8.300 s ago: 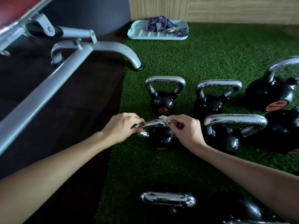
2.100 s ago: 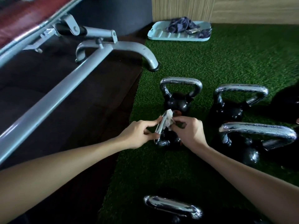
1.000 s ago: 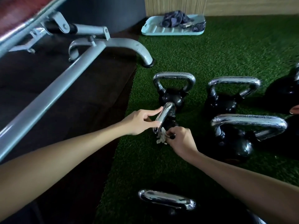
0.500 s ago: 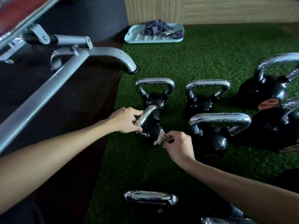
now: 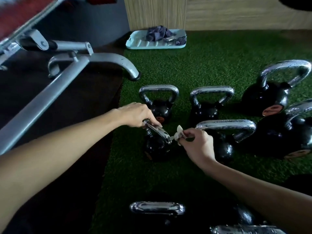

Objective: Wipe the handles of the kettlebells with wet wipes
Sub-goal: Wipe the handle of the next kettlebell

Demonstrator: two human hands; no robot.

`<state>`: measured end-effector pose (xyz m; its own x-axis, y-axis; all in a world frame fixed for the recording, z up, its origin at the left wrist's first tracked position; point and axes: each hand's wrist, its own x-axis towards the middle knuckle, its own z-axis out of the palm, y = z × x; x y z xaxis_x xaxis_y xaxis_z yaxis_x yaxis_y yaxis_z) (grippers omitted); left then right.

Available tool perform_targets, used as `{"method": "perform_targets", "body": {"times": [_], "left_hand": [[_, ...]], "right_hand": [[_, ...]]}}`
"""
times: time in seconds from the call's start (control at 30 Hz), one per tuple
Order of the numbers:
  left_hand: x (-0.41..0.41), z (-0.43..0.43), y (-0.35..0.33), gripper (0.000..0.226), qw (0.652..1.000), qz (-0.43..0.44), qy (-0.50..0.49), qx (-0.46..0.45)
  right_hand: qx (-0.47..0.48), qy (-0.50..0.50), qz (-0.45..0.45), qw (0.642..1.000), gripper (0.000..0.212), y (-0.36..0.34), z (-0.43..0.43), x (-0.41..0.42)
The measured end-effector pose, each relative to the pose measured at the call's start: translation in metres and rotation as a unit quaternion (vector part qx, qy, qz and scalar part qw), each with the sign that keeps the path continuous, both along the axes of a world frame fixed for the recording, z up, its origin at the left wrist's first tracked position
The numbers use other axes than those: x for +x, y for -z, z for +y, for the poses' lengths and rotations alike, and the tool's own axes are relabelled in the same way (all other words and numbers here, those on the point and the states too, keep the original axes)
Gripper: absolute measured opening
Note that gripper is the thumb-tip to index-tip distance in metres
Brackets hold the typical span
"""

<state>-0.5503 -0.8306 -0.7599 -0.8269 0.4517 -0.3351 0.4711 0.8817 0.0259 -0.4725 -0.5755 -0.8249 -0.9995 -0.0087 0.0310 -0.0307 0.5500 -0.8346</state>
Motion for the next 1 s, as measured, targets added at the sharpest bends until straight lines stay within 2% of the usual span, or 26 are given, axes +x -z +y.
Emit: {"method": "perform_targets", "body": {"times": [0.07, 0.13, 0.2, 0.23, 0.3, 0.33, 0.37, 0.47, 0.57, 0.67, 0.77, 0.87, 1.0], "left_hand": [[0.008, -0.002, 0.01, 0.073, 0.999, -0.014, -0.034, 0.03], [0.024, -0.004, 0.017, 0.061, 0.989, -0.027, -0.094, 0.107], [0.043, 0.0, 0.023, 0.033, 0.951, 0.021, -0.206, 0.231], [0.051, 0.004, 0.025, 0.031, 0.909, 0.061, -0.294, 0.29], [0.068, 0.021, 0.025, 0.057, 0.81, 0.074, -0.461, 0.354], [0.073, 0.031, 0.025, 0.073, 0.795, 0.051, -0.504, 0.335], [0.076, 0.041, 0.026, 0.087, 0.797, 0.025, -0.524, 0.299], [0.07, 0.062, 0.036, 0.107, 0.783, 0.019, -0.565, 0.259], [0.062, 0.066, 0.033, 0.103, 0.747, 0.014, -0.598, 0.291], [0.065, 0.052, 0.029, 0.089, 0.751, -0.008, -0.573, 0.328], [0.078, 0.024, 0.033, 0.103, 0.741, -0.034, -0.559, 0.37], [0.095, -0.002, 0.038, 0.11, 0.735, -0.083, -0.527, 0.419], [0.108, -0.021, 0.044, 0.097, 0.758, -0.105, -0.461, 0.449]], "right_hand": [[-0.005, 0.004, -0.001, 1.0, 0.009, 0.0, -0.001, -0.001], [-0.017, -0.001, -0.008, 1.0, 0.008, 0.0, -0.002, -0.001], [-0.025, -0.011, -0.01, 1.0, 0.008, 0.0, -0.001, 0.002], [-0.025, -0.015, -0.007, 1.0, 0.011, 0.0, -0.001, 0.003], [-0.029, -0.02, -0.006, 0.999, 0.014, 0.002, 0.001, 0.005], [-0.031, -0.02, -0.005, 0.999, 0.012, 0.004, 0.001, 0.005], [-0.03, -0.02, -0.001, 0.999, 0.009, 0.005, 0.001, 0.004], [-0.034, -0.015, 0.019, 0.999, 0.007, 0.005, -0.002, 0.002], [-0.034, -0.013, 0.036, 0.999, 0.005, -0.002, -0.004, -0.004], [-0.032, -0.01, 0.046, 0.998, 0.006, -0.004, -0.007, -0.013], [-0.014, -0.029, 0.043, 0.999, 0.007, -0.001, -0.013, -0.02], [-0.011, -0.059, 0.03, 0.998, 0.018, 0.002, -0.018, -0.027], [0.0, -0.11, 0.029, 0.993, 0.026, 0.008, -0.038, -0.038]]}}
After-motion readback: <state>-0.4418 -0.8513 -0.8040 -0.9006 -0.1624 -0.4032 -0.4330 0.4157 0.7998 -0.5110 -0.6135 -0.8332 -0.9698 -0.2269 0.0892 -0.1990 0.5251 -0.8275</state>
